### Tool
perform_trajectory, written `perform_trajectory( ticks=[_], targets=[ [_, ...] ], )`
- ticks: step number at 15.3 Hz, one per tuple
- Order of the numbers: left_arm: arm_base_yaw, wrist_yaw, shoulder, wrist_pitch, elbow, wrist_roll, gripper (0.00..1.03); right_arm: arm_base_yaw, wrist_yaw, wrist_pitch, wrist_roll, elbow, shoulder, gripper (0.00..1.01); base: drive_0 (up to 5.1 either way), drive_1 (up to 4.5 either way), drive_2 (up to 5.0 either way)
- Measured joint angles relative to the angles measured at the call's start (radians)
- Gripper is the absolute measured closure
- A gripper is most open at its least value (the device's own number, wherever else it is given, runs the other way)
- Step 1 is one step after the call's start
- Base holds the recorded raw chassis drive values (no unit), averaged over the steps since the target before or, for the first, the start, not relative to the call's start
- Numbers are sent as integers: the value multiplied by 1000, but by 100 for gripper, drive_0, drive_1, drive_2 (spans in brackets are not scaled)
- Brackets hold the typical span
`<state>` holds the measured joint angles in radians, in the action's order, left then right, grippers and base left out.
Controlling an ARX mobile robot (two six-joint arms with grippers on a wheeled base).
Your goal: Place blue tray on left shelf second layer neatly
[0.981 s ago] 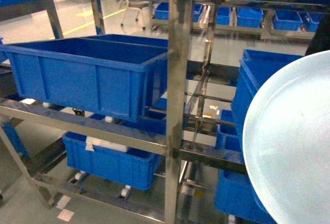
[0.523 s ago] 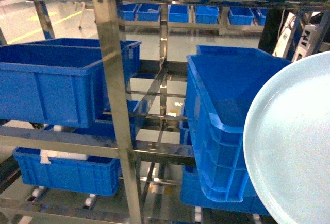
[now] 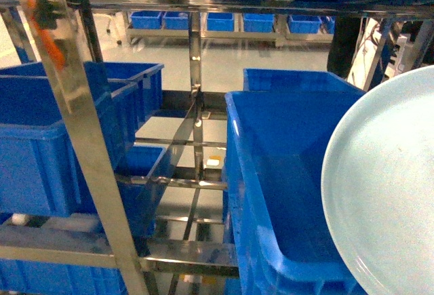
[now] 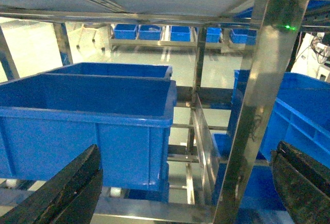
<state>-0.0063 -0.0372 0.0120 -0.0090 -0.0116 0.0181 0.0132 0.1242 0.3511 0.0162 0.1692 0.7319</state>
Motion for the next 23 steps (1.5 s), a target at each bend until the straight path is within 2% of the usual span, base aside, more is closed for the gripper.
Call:
perform_trajectory(
  ticks=[7, 8, 9, 10, 12, 15, 23],
  targets=[
    [0, 0, 0, 0, 0, 0, 5, 0, 1, 0, 0, 1, 4, 99, 0, 0, 0],
    [0, 0, 0, 0, 0, 0, 5, -16, 34, -21, -19, 6, 23, 99, 0, 0, 0],
    [0, 0, 0, 0, 0, 0, 5, -72, 104, -15, -161, 51, 175, 99, 0, 0, 0],
    [0, 0, 0, 0, 0, 0, 5, -91, 140, 64, -263, 86, 299, 99, 0, 0, 0],
    [0, 0, 0, 0, 0, 0, 5, -100, 164, 171, -328, 140, 465, 99, 0, 0, 0],
    [0, 0, 0, 0, 0, 0, 5, -103, 155, 191, -346, 180, 616, 99, 0, 0, 0],
    [0, 0, 0, 0, 0, 0, 5, -78, 134, 254, -350, 203, 677, 99, 0, 0, 0]
  ],
)
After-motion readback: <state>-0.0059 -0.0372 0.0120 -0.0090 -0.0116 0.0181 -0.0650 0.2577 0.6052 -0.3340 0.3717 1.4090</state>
